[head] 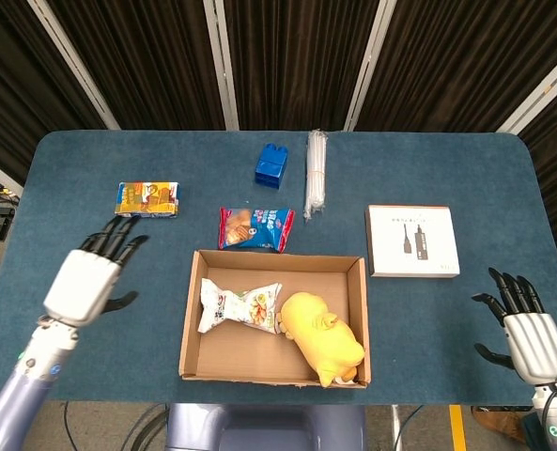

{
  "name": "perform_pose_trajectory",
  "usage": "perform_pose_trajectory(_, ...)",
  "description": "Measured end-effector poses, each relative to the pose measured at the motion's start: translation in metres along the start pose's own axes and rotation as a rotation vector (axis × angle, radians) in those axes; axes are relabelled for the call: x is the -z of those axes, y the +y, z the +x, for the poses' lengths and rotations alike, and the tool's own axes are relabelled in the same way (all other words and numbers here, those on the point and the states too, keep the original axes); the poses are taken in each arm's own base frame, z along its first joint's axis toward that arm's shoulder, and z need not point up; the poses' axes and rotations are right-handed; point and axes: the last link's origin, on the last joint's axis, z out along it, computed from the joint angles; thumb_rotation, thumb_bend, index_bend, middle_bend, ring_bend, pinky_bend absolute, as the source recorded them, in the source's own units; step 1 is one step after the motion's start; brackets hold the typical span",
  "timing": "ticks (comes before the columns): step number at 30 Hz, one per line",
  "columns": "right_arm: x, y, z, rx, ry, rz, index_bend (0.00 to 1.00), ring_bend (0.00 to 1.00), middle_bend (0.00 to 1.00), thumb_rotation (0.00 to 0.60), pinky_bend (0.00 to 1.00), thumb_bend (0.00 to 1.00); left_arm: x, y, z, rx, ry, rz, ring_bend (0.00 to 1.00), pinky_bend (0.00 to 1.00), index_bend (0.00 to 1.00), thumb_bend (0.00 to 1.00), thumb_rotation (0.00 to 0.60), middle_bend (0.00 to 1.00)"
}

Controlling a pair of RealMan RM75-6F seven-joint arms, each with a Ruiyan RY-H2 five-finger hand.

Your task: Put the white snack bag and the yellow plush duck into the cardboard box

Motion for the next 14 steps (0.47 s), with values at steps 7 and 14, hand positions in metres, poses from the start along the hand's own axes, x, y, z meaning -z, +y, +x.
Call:
perform_pose_trajectory(7,-0.001,-0.003,-0.003,0.009,-0.008,0.006,0.29,0.0,0.01,0.6,0.0,0.0,0.048,-0.048,-0.029,-0.092,-0.055,0.143,0.04,0.29,0.19,0.02,0.6,0.03)
perform_pose_trajectory(14,-0.006,-0.007,-0.006,0.015,-0.016,0.014,0.29,0.0,0.01,0.6,0.0,0.0,0.071,-0.065,-0.051,-0.024,-0.036,0.256,0.05,0.29,0.19,0.03,0.6,0.03)
